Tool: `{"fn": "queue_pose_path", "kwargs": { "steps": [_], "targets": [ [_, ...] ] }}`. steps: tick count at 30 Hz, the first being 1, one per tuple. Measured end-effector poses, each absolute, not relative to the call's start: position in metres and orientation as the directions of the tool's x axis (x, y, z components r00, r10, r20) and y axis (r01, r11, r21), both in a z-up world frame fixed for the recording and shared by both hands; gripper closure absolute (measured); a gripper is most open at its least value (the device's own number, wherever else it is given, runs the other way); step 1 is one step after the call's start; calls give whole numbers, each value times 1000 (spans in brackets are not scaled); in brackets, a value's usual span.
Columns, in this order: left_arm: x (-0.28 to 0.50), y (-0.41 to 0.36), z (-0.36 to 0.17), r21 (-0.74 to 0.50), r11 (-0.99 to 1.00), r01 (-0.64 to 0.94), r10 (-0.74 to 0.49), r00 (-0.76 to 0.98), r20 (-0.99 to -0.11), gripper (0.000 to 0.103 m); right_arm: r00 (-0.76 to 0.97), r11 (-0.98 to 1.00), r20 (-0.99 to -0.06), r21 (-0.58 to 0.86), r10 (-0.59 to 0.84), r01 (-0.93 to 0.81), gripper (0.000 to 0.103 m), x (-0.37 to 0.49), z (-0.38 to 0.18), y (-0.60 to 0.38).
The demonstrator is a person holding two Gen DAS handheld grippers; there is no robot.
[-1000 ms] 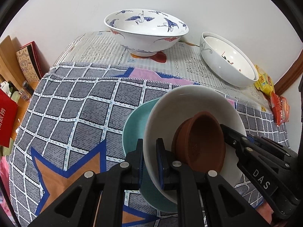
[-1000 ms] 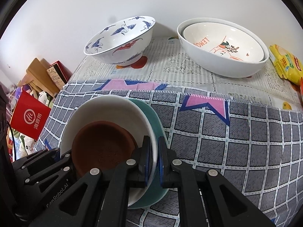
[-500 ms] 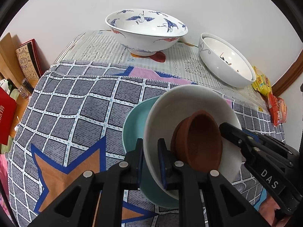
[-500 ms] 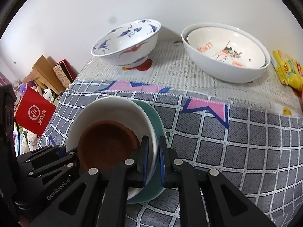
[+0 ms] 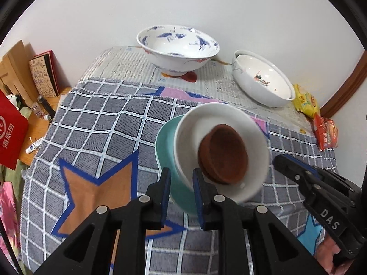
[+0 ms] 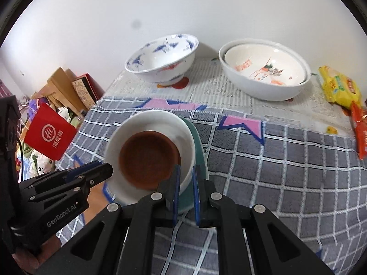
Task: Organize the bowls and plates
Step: 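Open both tools and pull them back from the white bowl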
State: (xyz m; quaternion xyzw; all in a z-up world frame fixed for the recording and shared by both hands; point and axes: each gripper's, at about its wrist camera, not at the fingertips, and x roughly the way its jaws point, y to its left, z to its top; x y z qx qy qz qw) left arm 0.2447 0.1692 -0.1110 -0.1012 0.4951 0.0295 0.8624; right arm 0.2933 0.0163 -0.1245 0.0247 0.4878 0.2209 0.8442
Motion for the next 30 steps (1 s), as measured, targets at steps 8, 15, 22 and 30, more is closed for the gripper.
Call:
{"fn": "queue_pose_path", "kwargs": {
  "steps": [8,15,22,30],
  "targets": [
    [192,126,-70,-141,989,-50,-87,574,-814,62,554,941,-773,161,308,-298,68,231,-71,-34],
    [136,76,-40,-118,992,32,-111,644,-757,35,606,975,-770,94,200,-201,66,171,-42,-92],
    [90,42,-26,-107,993,55,-116,663,-740,26,671,988,-726,110,153,-107,27,109,-27,-148],
    [46,12,-16,-46,997,57,-73,702,-709,9,702,993,-703,105,114,-57,17,53,-14,-177]
  ]
}}
